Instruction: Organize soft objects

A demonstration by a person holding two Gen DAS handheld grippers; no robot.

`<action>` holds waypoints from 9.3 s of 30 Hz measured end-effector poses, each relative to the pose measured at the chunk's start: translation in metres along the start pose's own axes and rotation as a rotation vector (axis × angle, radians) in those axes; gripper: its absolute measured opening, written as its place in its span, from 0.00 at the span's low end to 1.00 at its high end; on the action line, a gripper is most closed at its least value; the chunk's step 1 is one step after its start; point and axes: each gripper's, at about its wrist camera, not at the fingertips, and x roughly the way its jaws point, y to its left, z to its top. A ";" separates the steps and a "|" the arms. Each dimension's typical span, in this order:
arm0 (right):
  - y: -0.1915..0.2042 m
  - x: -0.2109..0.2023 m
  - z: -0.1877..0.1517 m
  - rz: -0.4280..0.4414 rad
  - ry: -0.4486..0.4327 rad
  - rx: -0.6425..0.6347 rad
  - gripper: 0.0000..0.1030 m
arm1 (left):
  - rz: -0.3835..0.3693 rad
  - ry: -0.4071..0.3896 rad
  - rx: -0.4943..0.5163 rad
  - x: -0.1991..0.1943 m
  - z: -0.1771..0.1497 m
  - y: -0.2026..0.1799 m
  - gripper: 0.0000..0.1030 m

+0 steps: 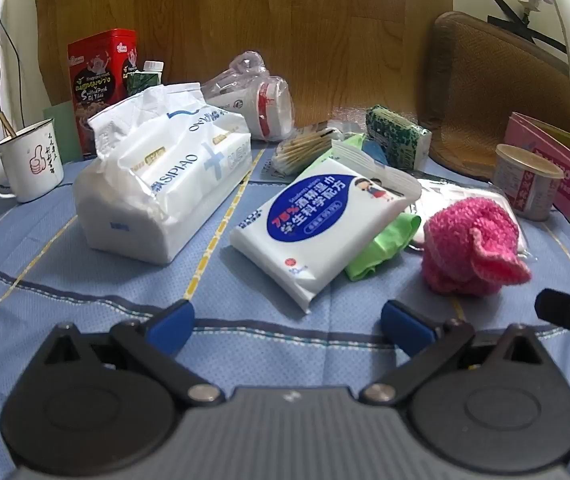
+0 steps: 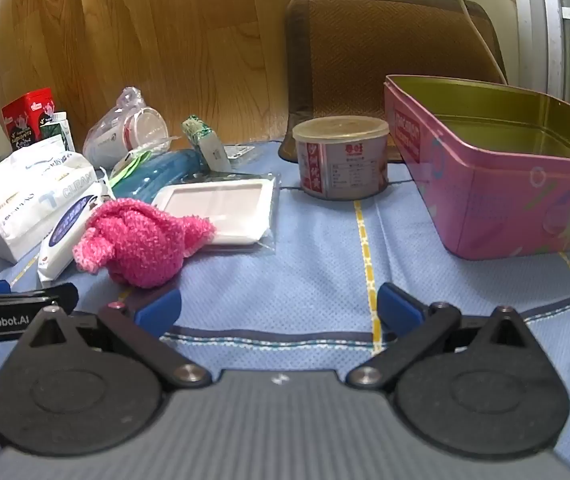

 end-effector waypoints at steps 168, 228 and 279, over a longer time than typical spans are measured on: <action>-0.040 0.078 0.063 0.283 0.062 0.156 0.43 | -0.366 -0.058 -0.148 0.016 0.008 0.036 0.45; -0.178 -0.045 0.039 -0.406 -0.347 -0.055 0.74 | -0.677 -0.039 0.196 0.016 0.094 -0.257 0.49; -0.024 -0.019 -0.007 0.146 -0.068 0.190 0.61 | 0.049 -0.061 0.138 0.012 0.009 -0.016 0.67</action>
